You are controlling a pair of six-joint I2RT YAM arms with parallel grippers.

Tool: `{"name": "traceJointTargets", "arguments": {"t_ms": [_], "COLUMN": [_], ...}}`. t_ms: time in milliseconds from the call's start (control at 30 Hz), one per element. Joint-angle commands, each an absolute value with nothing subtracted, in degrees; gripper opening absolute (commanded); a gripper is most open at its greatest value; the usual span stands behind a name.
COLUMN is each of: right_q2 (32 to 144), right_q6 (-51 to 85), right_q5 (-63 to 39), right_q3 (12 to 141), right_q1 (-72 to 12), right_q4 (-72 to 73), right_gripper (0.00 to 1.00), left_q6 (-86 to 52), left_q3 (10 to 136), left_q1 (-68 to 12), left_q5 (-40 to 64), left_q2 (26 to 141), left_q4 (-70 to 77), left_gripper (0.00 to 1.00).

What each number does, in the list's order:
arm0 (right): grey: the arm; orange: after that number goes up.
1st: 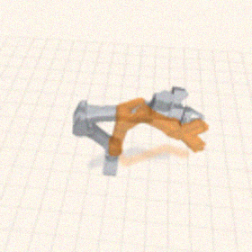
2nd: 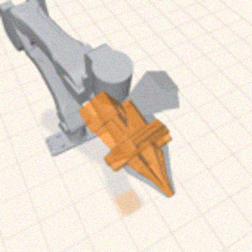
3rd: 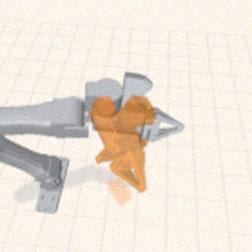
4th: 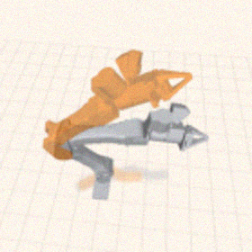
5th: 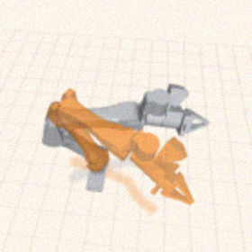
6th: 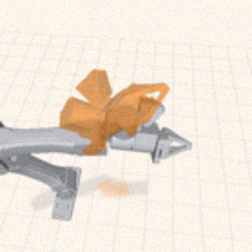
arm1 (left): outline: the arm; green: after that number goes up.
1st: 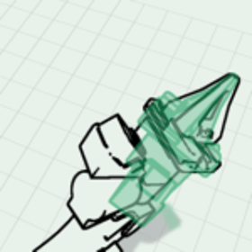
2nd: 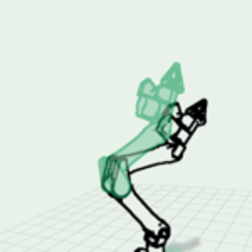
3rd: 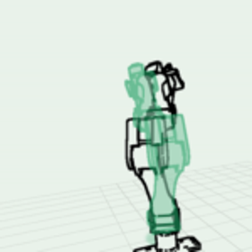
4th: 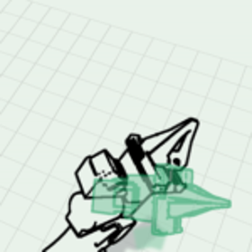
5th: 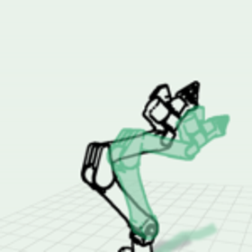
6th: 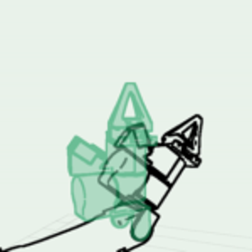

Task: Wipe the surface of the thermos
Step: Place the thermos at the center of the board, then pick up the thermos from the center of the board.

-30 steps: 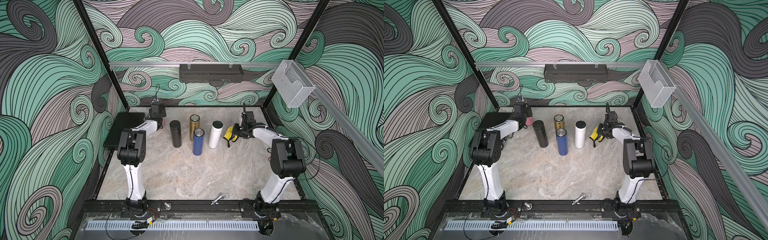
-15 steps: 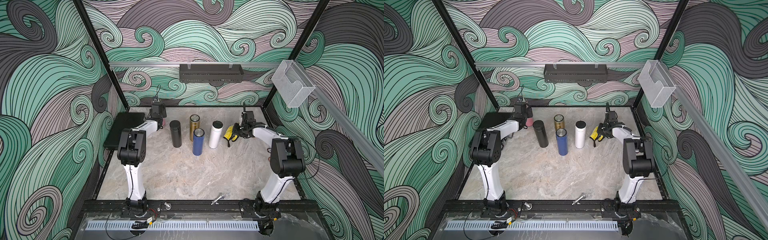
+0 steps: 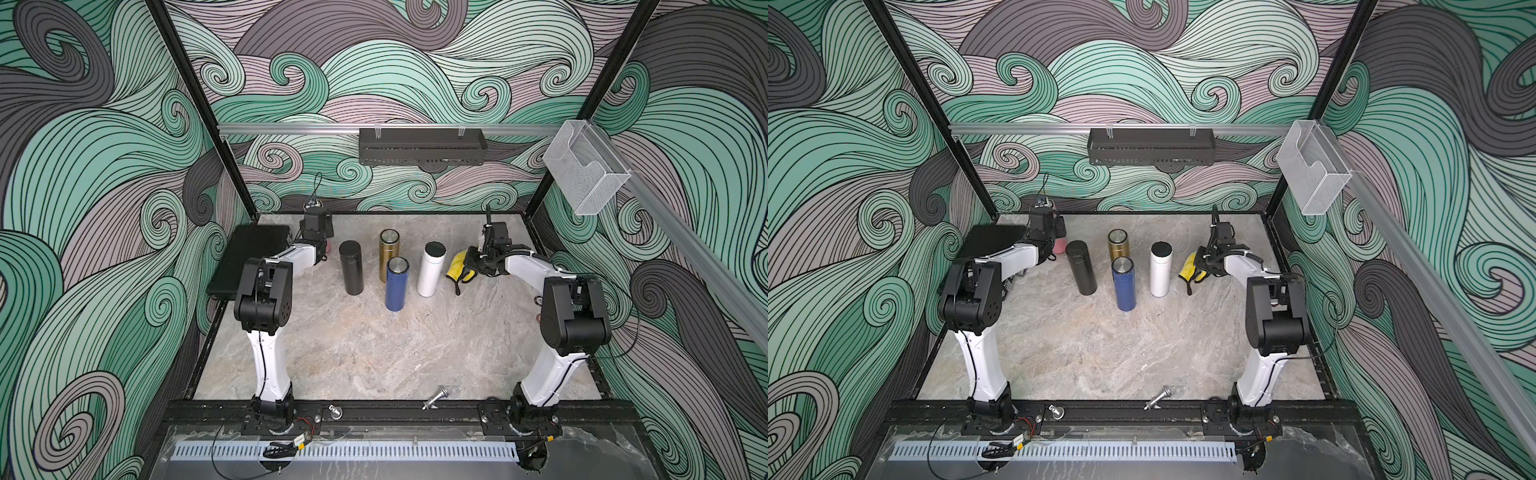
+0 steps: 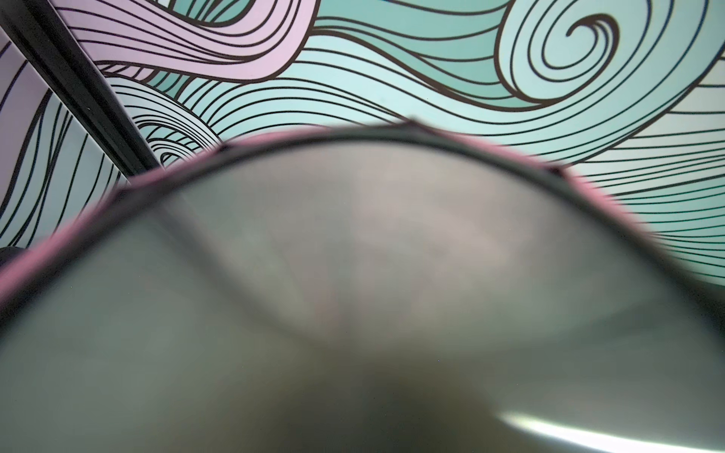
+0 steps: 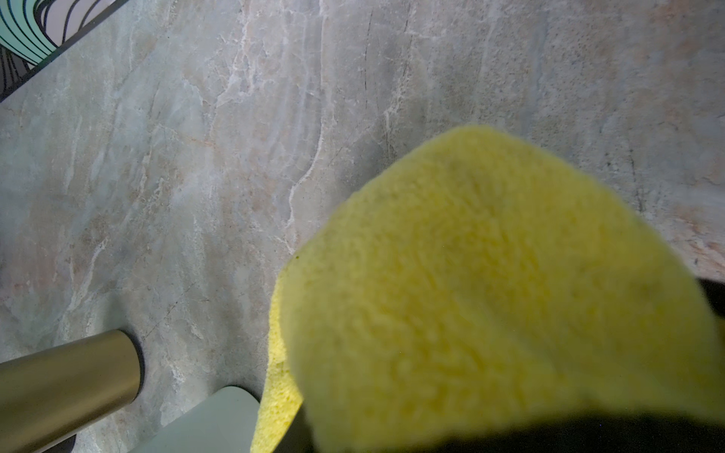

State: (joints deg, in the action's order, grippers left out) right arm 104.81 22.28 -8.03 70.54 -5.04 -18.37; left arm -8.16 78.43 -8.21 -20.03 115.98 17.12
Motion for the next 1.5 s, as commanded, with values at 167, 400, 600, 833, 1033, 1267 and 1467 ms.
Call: {"name": "traceJointTargets", "arguments": {"t_ms": [167,400,600,833,1033,1267,1467], "right_q2": [104.2,103.9,102.5,99.8,96.9,91.4,88.3], "right_q6": [21.9,21.9,21.8,21.8,22.0,22.1,23.0], "right_q5": [-8.9,-8.4,-7.8,-6.6,-5.1,0.7,2.5], "right_q3": [72.4,72.9,72.6,70.7,68.6,66.5,64.6], "right_q1": [-5.6,-5.7,-5.8,-6.1,-6.2,-6.6,-7.6], "right_q4": [-19.8,-20.3,-22.2,-22.3,-23.5,-24.7,-19.4], "right_gripper": [0.48,0.56,0.73,0.88,0.92,0.99,0.99], "left_q6": [-9.2,-9.5,-9.7,-9.0,-6.1,-8.4,-21.2], "left_q3": [77.7,76.5,75.4,73.3,72.2,73.7,82.3], "left_q1": [-8.7,-8.8,-9.0,-10.1,-12.9,-13.8,-14.2], "left_q5": [-21.2,-20.7,-20.9,-22.1,-25.4,-30.1,-39.4], "left_q2": [112.0,110.2,108.0,102.9,97.9,90.2,83.2], "left_q4": [16.3,16.1,15.6,14.4,13.2,5.0,-19.4], "left_gripper": [0.99,0.99,0.99,0.99,0.99,0.99,0.99]}}
